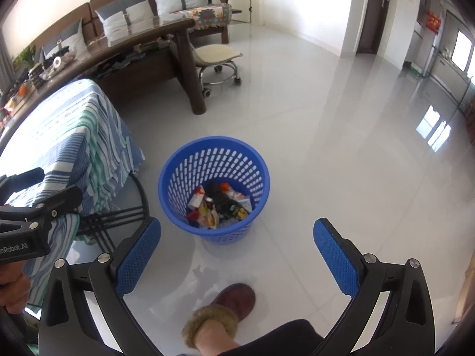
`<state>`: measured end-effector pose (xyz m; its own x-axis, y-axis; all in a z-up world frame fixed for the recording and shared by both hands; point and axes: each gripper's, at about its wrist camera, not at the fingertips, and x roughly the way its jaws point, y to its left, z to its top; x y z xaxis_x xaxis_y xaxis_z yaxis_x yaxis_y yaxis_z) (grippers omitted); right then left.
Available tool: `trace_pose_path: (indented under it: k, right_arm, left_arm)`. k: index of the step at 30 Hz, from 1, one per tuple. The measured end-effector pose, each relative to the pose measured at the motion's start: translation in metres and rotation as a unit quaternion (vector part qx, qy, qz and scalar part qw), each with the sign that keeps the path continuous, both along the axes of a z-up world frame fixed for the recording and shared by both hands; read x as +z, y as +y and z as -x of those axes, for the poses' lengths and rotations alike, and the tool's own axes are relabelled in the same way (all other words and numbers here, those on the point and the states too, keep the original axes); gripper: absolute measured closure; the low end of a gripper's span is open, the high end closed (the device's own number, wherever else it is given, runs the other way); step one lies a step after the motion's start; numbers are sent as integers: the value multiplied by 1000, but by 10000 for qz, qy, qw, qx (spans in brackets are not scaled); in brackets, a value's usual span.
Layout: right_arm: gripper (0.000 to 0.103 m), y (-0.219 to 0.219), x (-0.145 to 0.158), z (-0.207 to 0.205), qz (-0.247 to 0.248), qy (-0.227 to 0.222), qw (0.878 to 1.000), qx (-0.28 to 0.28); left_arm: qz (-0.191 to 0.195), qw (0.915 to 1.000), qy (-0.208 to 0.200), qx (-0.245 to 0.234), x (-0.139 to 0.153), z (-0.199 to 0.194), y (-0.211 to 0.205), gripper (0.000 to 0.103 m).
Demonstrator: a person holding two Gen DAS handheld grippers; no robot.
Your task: Collect trash
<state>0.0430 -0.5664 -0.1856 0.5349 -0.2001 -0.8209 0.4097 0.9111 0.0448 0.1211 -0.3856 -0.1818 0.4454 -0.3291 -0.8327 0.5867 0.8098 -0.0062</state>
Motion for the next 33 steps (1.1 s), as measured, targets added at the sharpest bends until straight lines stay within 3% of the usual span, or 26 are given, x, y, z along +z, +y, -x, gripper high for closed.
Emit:
trace_pose_path:
  k: [33]
  right_arm:
    - [1, 2, 0, 0, -51, 39, 10000, -31]
  left_arm:
    - [-62, 9999, 12, -93, -1, 4, -6, 0]
